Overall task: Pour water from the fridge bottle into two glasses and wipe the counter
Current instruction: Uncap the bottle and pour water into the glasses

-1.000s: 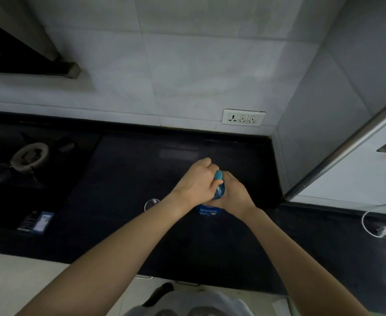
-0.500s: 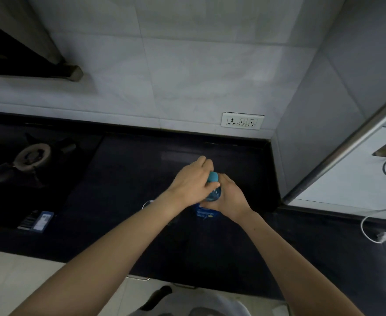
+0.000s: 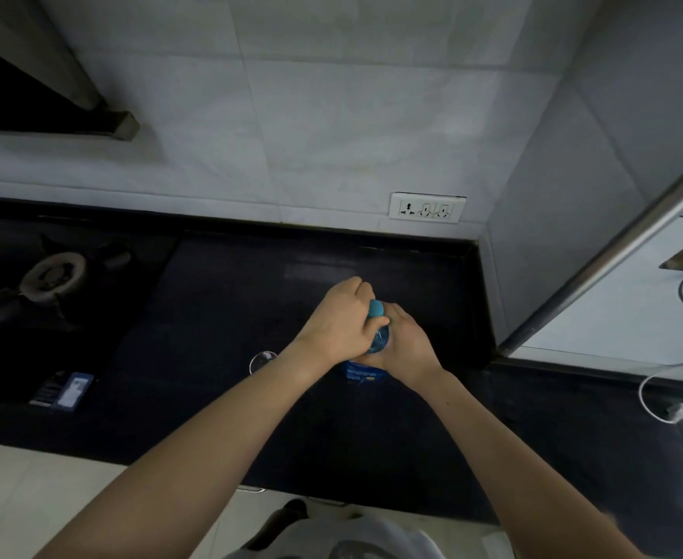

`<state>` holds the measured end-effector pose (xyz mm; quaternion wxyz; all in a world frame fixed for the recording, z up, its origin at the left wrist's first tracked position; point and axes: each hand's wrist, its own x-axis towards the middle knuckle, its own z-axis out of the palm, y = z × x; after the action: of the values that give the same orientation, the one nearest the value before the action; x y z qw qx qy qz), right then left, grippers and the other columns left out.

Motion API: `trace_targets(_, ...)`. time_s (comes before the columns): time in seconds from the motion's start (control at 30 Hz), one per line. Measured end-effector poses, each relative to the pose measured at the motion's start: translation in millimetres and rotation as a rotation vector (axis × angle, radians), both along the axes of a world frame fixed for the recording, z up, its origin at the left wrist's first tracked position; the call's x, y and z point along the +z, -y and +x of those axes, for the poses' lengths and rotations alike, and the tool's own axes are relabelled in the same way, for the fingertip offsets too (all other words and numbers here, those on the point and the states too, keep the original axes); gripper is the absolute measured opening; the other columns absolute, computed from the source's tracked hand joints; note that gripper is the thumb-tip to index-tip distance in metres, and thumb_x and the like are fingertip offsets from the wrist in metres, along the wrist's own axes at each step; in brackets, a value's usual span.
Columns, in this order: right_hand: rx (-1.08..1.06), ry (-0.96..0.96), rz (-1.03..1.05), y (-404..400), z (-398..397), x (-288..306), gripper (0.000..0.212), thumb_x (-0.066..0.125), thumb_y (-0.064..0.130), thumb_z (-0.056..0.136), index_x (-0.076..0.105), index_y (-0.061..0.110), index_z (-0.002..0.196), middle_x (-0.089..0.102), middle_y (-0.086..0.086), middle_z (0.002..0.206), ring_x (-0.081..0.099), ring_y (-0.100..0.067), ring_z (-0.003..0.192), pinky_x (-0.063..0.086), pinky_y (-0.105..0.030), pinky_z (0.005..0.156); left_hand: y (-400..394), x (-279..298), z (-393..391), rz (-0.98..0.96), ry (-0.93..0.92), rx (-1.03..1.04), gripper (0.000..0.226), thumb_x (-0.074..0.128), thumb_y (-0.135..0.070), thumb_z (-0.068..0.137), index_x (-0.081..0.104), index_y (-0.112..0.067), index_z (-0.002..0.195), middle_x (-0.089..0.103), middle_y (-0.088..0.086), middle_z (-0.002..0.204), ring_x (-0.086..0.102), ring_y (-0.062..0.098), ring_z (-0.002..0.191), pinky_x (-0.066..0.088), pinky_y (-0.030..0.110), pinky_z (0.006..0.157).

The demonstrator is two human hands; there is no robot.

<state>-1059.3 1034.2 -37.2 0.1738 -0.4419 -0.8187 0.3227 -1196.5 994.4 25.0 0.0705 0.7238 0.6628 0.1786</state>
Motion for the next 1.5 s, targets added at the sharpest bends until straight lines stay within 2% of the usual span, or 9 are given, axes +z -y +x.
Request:
trace_targets(0.23,0.028,0.033,0.037,1,0,1,0.076,0.085,0.035,0.067,0.049,0.018,0.132,0.054,0.004,0.121,0.051,-0.011,0.112,0.045,-0.030,0.099,4,-10,13,0.096,-0.059,0.196,0.039,0.052,-0.047,0.090,0.054,-0.008,0.092,0.056,0.006,0.089,0.055,0.019,0.083,0.045,0.029,0.071)
trace_targets(0.43,0.022,0.065,-0.004,2,0,4,0.071,0.083,0.037,0.069,0.048,0.024,0.131,0.053,0.007,0.123,0.051,-0.011,0.114,0.045,-0.031,0.100,5,-5,21,-0.016,-0.044,0.366,0.050,0.048,-0.060,0.089,0.050,-0.011,0.096,0.055,0.003,0.090,0.058,0.017,0.078,0.041,0.026,0.061)
trace_targets(0.53,0.059,0.074,0.025,2,0,8,0.068,0.081,0.034,0.072,0.049,0.018,0.130,0.054,0.003,0.122,0.050,-0.012,0.114,0.041,-0.032,0.104,5,-1,8,-0.043,0.016,0.226,0.049,0.055,-0.059,0.085,0.047,-0.015,0.103,0.050,0.000,0.097,0.053,0.014,0.084,0.041,0.025,0.064)
trace_targets(0.67,0.017,0.048,-0.021,1,-1,3,0.077,0.085,0.040,0.065,0.049,0.020,0.130,0.054,0.006,0.120,0.051,-0.014,0.113,0.045,-0.031,0.098,3,4,-10,-0.090,0.168,-0.091,0.048,0.066,-0.028,0.087,0.050,-0.016,0.130,0.054,0.000,0.123,0.050,0.014,0.114,0.041,0.029,0.097)
trace_targets(0.87,0.004,0.045,-0.013,0,-1,1,0.076,0.086,0.038,0.065,0.049,0.017,0.128,0.055,0.003,0.116,0.053,-0.015,0.108,0.047,-0.032,0.094,-2,2,-10,-0.016,0.262,-0.070,0.035,0.075,-0.021,0.079,0.067,-0.016,0.112,0.063,-0.002,0.101,0.057,0.011,0.098,0.046,0.032,0.091)
trace_targets(1.13,0.045,0.058,0.086,3,-4,1,0.067,0.081,0.037,0.071,0.051,0.016,0.127,0.056,0.002,0.118,0.051,-0.014,0.111,0.043,-0.032,0.101,2,-9,10,0.097,0.214,0.148,0.037,0.072,-0.044,0.078,0.061,-0.012,0.094,0.052,0.000,0.089,0.050,0.013,0.087,0.046,0.028,0.078)
trace_targets(1.27,0.062,0.072,0.077,2,-2,2,0.070,0.080,0.037,0.071,0.047,0.020,0.131,0.053,0.004,0.122,0.049,-0.012,0.113,0.041,-0.033,0.103,2,-7,10,0.003,0.115,0.177,0.063,0.066,-0.061,0.076,0.051,-0.015,0.116,0.051,0.002,0.108,0.048,0.014,0.100,0.046,0.029,0.086)
trace_targets(1.4,0.005,0.026,0.001,1,-1,-3,0.076,0.084,0.041,0.065,0.048,0.022,0.129,0.054,0.008,0.118,0.051,-0.011,0.111,0.048,-0.034,0.096,8,4,-7,-0.080,0.241,-0.061,0.057,0.065,-0.022,0.087,0.044,-0.018,0.139,0.049,-0.002,0.136,0.042,0.014,0.127,0.036,0.029,0.107)
trace_targets(1.5,-0.002,0.039,0.005,1,-1,-5,0.079,0.085,0.043,0.063,0.047,0.021,0.129,0.053,0.007,0.116,0.051,-0.012,0.109,0.048,-0.033,0.095,8,7,-11,-0.082,0.241,-0.109,0.043,0.061,-0.015,0.090,0.053,-0.018,0.131,0.058,-0.002,0.125,0.049,0.014,0.119,0.039,0.027,0.102)
